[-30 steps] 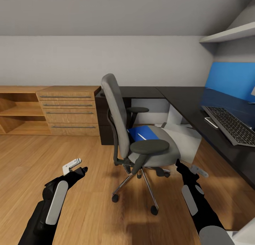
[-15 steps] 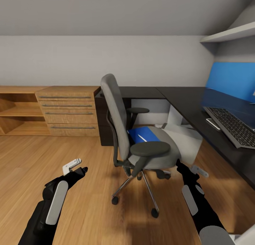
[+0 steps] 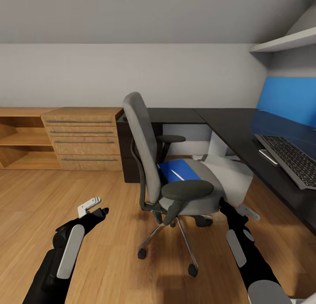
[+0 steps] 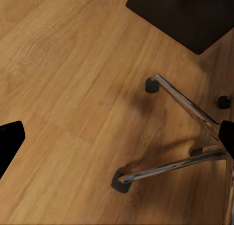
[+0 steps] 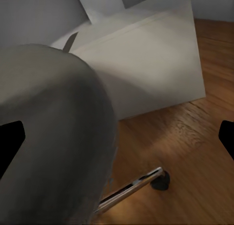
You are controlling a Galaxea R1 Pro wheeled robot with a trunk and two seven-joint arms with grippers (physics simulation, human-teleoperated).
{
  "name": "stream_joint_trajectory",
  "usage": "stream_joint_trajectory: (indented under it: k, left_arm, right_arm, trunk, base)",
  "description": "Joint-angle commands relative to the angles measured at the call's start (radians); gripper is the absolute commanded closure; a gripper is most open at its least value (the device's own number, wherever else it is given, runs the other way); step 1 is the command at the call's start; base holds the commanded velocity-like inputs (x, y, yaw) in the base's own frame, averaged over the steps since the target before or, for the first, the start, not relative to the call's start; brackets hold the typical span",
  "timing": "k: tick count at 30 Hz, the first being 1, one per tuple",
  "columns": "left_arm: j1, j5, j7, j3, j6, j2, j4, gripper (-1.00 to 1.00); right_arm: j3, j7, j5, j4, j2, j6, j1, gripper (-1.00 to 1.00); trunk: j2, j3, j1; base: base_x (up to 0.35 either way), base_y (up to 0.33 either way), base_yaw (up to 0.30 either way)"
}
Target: In the bedroom, organize the workspace by keeping the computer under the desk, ensuring the monitor is on the desk, placing the keyboard on the desk next to the monitor, placing the mouse on the desk next to the keyboard, moving the folder from the swivel chair onto the desk next to the mouse, stacking the notebook on top of the folder with the pen on top of the notebook, and positioning the swivel chair next to the desk.
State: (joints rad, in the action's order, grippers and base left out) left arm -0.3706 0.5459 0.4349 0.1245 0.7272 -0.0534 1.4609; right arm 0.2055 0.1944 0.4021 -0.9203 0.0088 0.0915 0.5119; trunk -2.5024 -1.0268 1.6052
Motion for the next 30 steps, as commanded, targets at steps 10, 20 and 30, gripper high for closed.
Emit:
stream_joint_trajectory:
  k: [10,20,30]
  left_arm:
    - [-0.001,0.009,0.007,0.001,0.002,0.001,0.000,-1.00]
    - [-0.001,0.013,0.008,0.003,0.003,0.002,0.000,-1.00]
    - [-0.001,0.015,0.008,0.006,0.002,0.004,-0.001,-1.00]
  right_arm:
    - [0.030,0.000,0.014,0.001,-0.008,0.002,0.000,-1.00]
    - [0.091,-0.001,0.020,0.001,-0.011,-0.003,0.000,-1.00]
    - [0.101,-0.001,0.051,0.002,-0.020,-0.006,0.000,-1.00]
  trunk:
    - [0.000,-0.001,0.000]
    - [0.000,-0.001,0.000]
    - [0.000,-0.001,0.000]
  base:
    - [0.091,0.000,0.000]
    - [0.093,0.000,0.000]
    - [0.032,0.000,0.000]
